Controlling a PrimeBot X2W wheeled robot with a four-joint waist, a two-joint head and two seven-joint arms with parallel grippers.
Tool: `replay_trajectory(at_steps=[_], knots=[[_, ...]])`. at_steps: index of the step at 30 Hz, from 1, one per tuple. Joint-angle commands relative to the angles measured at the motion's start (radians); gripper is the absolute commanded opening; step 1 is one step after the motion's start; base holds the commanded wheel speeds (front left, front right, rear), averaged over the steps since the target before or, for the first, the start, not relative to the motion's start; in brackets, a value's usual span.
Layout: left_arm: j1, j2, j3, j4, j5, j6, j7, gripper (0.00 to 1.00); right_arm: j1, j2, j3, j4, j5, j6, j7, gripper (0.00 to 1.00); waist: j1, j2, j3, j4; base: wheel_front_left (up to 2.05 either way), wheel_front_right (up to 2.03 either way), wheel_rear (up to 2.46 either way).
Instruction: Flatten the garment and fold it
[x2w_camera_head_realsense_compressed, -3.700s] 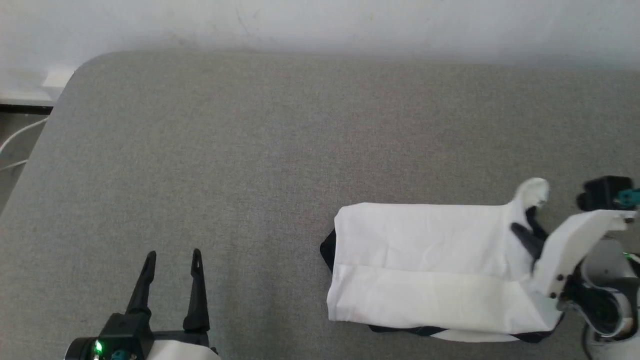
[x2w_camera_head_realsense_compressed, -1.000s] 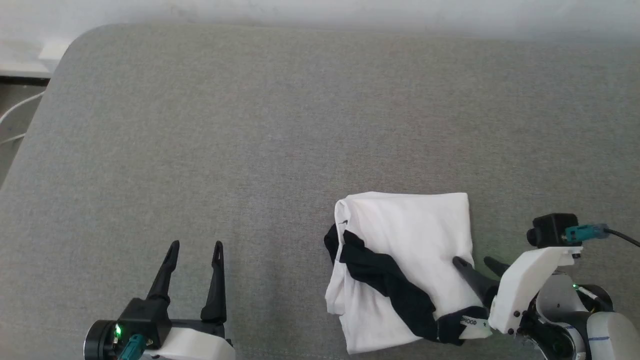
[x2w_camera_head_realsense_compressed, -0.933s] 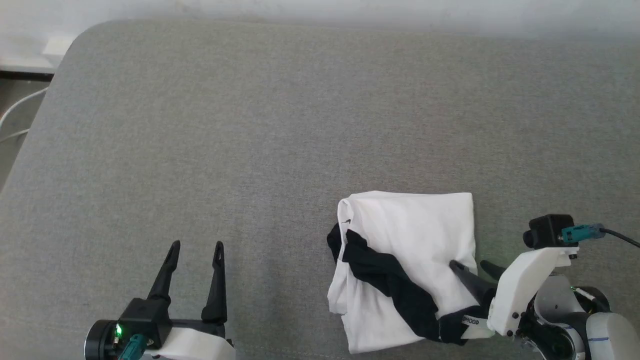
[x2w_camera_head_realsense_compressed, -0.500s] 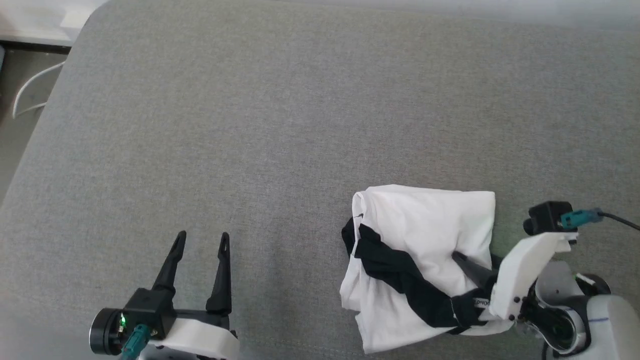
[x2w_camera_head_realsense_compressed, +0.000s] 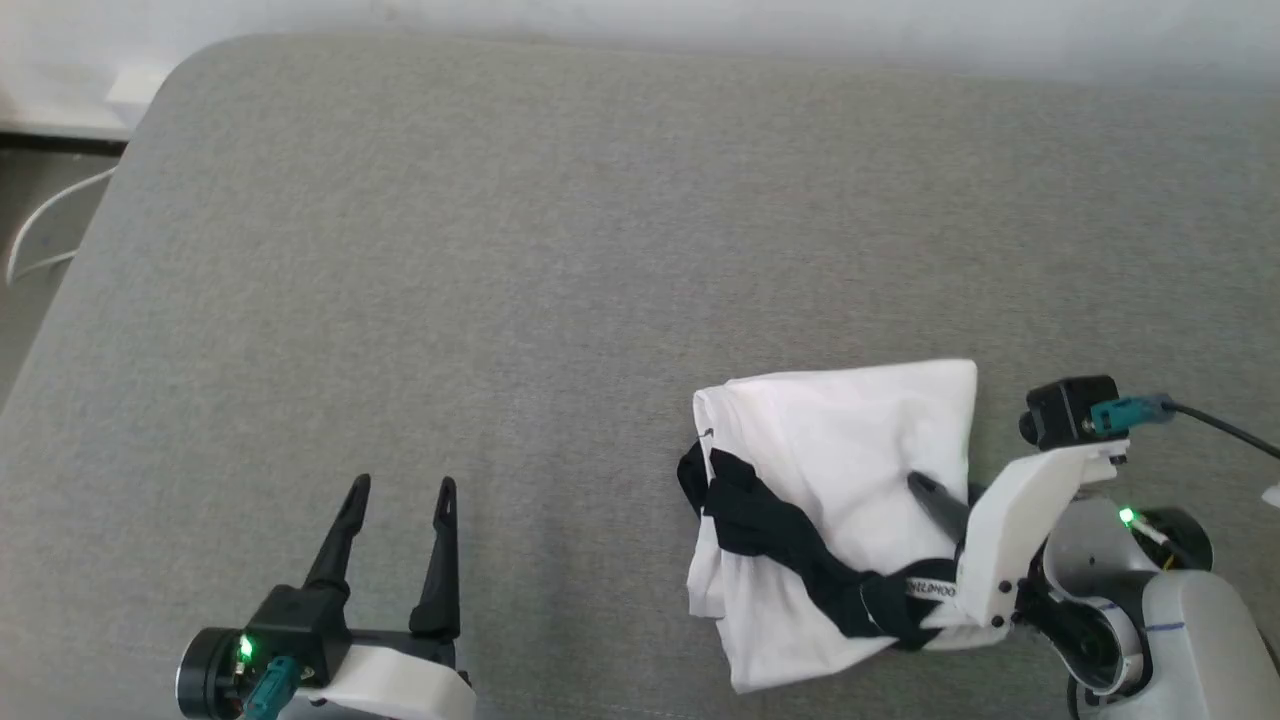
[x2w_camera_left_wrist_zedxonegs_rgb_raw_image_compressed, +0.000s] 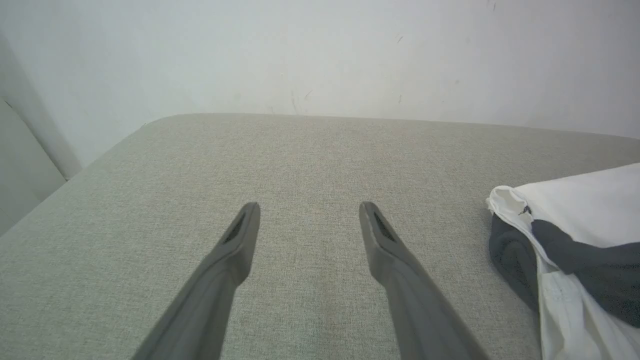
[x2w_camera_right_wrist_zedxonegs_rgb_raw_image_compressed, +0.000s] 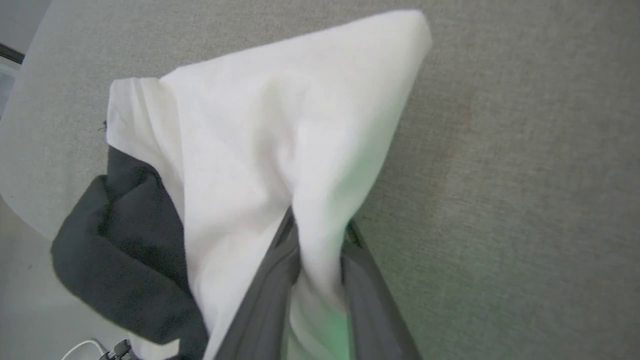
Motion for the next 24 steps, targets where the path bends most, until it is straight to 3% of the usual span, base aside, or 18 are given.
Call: replay_trajectory(at_steps=[1, 10, 24], knots=[[0.006, 0.006, 0.002, -0.006, 0.008, -0.005, -0.005, 1.0, -0.022, -0.015, 0.015, -0.023, -0.022, -0.001, -0.014, 0.0, 0.0, 0.0, -0.017, -0.039, 0.0, 0.0, 0.0], [-0.036, 0.018, 0.018, -0.081, 0.031, -0.013, -0.005, 1.0, -0.152, -0.124, 0.112, -0.019, -0.027, -0.001, -0.059, 0.0, 0.0, 0.0, 0.04, -0.146, 0.0, 0.0, 0.0], [-0.101, 0.049, 0.0, -0.135, 0.076, -0.027, 0.018, 1.0, -0.407, -0.278, 0.254, 0.165, -0.029, -0.001, -0.152, 0.0, 0.0, 0.0, 0.09, -0.313, 0.0, 0.0, 0.0]])
